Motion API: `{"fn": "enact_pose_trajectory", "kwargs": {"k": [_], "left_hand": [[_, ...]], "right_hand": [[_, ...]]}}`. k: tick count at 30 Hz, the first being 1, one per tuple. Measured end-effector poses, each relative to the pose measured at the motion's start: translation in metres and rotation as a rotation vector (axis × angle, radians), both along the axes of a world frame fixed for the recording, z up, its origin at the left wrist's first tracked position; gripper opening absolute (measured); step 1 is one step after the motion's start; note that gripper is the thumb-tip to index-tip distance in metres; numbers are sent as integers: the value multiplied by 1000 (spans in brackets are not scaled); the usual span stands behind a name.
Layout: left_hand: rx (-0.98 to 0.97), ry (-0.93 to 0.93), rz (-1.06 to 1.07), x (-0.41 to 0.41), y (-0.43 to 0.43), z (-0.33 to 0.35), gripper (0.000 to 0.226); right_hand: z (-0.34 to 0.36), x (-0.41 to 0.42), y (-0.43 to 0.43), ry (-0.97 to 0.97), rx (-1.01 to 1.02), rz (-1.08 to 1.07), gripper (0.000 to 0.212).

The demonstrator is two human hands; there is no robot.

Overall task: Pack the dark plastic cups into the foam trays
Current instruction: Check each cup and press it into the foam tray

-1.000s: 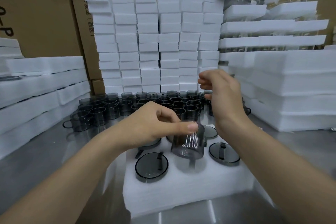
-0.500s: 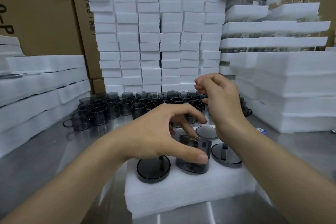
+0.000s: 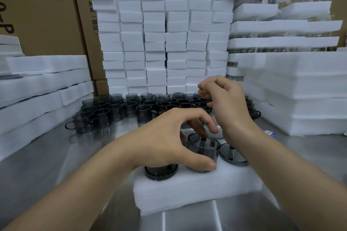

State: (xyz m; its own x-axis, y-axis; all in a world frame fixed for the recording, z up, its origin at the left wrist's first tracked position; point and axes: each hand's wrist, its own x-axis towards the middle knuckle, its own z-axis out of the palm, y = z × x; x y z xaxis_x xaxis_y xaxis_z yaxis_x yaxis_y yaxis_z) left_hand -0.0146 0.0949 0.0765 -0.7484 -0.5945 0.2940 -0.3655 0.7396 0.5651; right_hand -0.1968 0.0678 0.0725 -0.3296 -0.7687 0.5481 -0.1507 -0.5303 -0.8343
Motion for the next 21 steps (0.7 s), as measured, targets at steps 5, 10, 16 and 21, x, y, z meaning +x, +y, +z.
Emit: {"fn": "enact_pose_trajectory", "kwargs": {"k": [5, 10, 16, 21], "left_hand": [[-19, -32, 8, 0, -1, -2, 54], [-63, -55, 20, 2, -4, -4, 55], [50, 15, 31, 9, -13, 2, 34], [130, -30, -2, 16, -17, 3, 33]], "right_hand": [[-1, 2, 0, -14, 0, -2, 21], [-3, 3, 0, 5, 25, -10, 17], [-2, 1, -1, -1, 33, -16, 21], [-2, 1, -1, 3, 46, -11, 17]]}}
